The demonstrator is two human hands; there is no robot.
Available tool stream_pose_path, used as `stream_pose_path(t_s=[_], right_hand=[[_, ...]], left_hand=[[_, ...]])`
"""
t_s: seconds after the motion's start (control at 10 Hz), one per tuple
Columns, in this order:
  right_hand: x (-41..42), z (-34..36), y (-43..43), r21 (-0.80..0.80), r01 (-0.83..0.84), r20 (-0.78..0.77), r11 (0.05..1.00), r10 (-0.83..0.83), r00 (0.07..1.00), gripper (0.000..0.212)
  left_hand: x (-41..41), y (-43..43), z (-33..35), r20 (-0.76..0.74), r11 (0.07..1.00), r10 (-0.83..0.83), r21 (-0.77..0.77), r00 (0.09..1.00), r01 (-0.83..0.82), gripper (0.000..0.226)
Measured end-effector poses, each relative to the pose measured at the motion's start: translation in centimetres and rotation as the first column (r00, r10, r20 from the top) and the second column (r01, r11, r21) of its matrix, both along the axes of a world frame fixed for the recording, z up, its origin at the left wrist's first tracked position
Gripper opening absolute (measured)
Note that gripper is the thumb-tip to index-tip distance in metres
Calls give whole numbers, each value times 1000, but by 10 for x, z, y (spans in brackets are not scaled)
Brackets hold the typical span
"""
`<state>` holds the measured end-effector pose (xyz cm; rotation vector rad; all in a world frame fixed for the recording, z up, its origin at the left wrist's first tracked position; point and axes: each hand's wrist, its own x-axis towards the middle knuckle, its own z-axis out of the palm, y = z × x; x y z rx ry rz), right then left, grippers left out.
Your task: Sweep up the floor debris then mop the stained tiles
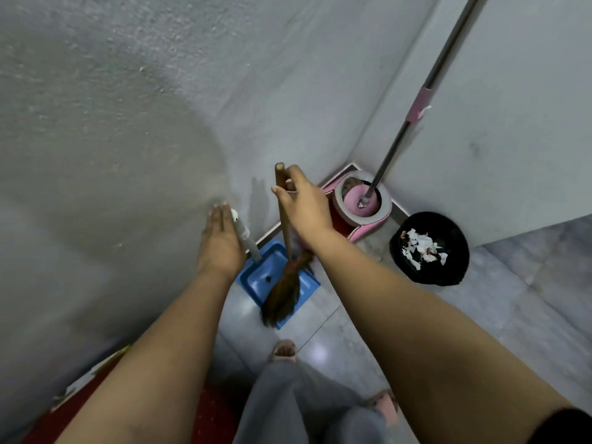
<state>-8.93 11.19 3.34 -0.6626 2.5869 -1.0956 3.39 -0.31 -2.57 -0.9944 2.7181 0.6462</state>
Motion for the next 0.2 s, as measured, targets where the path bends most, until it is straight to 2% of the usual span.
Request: stream_pose_path(t_s=[0.1, 0.2], right_hand=[[-4, 0, -23, 57, -81, 95, 995, 76, 993, 25], [-4, -2, -27, 70, -66, 217, 995, 49, 975, 35]], left_hand=[[7, -8, -1, 112, 989, -88, -108, 990, 100, 79], [8, -9, 4, 84, 979, -127, -149, 988, 138, 67]])
